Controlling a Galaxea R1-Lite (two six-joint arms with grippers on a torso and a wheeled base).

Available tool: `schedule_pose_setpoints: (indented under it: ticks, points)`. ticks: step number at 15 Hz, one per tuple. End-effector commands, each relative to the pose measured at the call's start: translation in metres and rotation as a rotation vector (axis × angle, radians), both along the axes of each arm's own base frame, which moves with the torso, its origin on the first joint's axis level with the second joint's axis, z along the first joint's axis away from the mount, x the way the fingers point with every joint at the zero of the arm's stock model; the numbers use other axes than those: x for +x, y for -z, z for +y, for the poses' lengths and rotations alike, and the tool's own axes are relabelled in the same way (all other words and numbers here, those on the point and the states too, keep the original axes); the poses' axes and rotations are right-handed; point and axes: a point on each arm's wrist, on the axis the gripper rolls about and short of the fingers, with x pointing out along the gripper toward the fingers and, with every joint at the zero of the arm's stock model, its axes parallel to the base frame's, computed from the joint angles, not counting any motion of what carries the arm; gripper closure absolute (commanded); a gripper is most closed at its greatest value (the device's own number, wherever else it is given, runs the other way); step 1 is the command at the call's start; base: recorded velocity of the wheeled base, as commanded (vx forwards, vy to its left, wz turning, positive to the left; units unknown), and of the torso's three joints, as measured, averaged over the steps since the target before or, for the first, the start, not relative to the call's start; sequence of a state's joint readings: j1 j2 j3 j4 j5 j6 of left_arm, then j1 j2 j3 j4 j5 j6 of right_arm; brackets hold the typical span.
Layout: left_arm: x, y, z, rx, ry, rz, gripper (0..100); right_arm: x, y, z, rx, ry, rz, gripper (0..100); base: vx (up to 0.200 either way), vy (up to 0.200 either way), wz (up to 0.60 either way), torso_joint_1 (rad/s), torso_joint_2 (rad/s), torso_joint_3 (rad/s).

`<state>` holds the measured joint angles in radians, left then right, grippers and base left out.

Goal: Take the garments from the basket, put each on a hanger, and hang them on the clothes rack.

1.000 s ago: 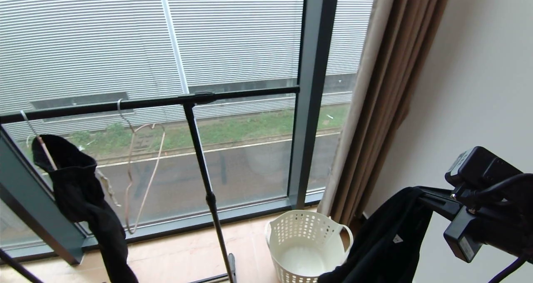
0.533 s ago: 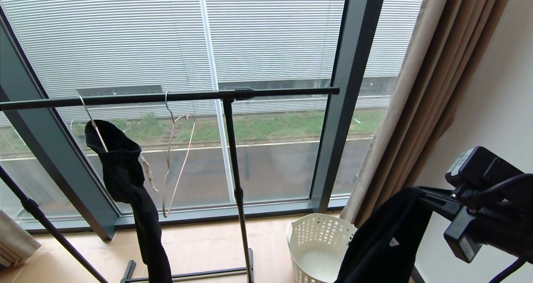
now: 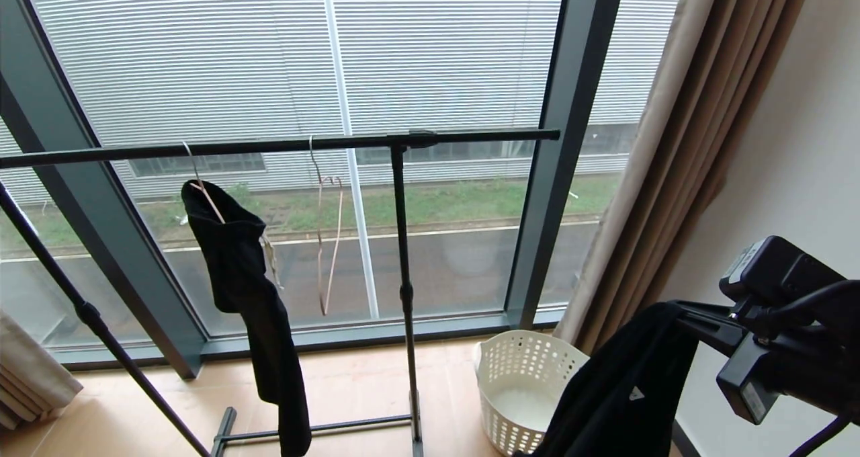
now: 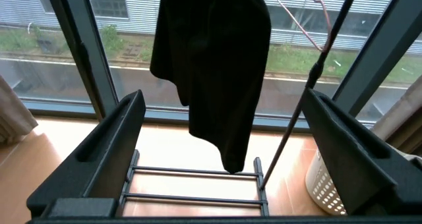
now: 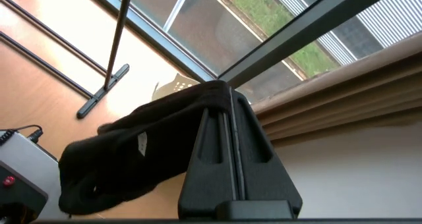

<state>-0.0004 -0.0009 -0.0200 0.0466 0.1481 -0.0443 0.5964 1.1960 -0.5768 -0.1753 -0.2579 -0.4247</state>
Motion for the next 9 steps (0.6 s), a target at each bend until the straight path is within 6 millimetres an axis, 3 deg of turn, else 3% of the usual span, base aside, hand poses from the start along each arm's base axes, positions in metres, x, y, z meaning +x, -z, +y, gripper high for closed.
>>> schedule_pose_setpoints:
  ticks: [1, 4, 9]
  points:
    - [0.0001, -0.0001, 0.0000, -0.002, -0.001, 0.000, 0, 0.0001, 0.0000, 0.0001, 0.000, -0.001, 0.000, 100, 0.000, 0.200, 0.00, 0.017, 0.01, -0.002]
    - [0.0001, 0.0001, 0.0000, -0.002, 0.000, 0.002, 0, 0.0004, 0.0003, 0.0003, -0.003, 0.000, 0.000, 100, 0.000, 0.200, 0.00, 0.004, 0.00, 0.007]
    - [0.0001, -0.0001, 0.0000, -0.003, -0.001, 0.000, 0, 0.0007, 0.0012, 0.0005, -0.004, 0.001, 0.004, 100, -0.200, 0.000, 0.00, 0.007, 0.00, 0.002]
